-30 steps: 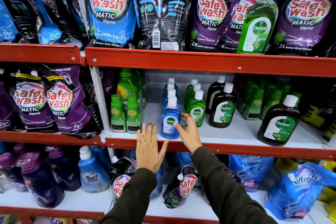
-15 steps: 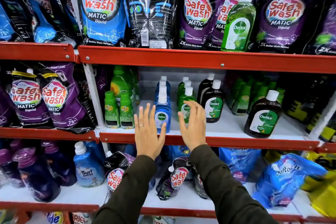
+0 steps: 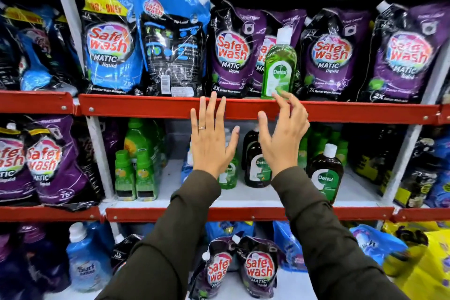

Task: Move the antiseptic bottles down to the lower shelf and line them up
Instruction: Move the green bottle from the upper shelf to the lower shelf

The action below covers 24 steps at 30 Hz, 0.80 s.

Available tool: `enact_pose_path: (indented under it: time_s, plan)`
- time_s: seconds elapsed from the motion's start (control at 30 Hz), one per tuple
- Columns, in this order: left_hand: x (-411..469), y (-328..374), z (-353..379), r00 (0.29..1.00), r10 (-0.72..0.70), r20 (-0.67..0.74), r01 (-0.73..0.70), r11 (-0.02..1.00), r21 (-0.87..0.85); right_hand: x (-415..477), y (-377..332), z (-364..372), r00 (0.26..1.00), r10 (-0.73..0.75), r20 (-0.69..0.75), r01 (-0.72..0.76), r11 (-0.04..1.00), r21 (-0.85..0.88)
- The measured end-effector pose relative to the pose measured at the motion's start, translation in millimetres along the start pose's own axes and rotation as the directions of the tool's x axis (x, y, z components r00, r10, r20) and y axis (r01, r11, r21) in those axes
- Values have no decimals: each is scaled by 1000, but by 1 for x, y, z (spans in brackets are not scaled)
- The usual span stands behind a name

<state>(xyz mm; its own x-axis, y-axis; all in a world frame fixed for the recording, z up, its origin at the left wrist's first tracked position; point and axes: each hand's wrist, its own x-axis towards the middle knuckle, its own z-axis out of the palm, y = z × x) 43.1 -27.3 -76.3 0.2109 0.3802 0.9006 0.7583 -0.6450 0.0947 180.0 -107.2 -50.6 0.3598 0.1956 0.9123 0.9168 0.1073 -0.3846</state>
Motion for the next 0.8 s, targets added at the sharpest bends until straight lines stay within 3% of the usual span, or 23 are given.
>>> enact_pose_path:
  time_s: [0.1, 0.17, 0.27, 0.4, 0.6, 0.8]
  plan:
    - [20, 8, 1, 999, 13, -31, -12, 1000, 28, 37, 4, -8, 999, 37, -38, -35, 998, 42]
    - [29, 11, 3, 999, 7, -33, -6, 999, 39, 62, 9, -11, 998, 59, 16, -61, 993, 97]
    - [34, 11, 8, 1000, -8, -23, 10, 997, 77, 94, 17, -13, 961, 130, 244, -181, 963, 201]
    - [35, 9, 13, 999, 3, -36, 1, 994, 105, 125, 24, -12, 843, 232, 485, -385, 890, 244]
    - [35, 7, 16, 998, 15, -66, -9, 995, 97, 134, 27, -10, 790, 305, 532, -537, 762, 361]
    - [35, 6, 17, 998, 19, -60, -12, 993, 113, 137, 12, -20, 831, 284, 479, -507, 741, 440]
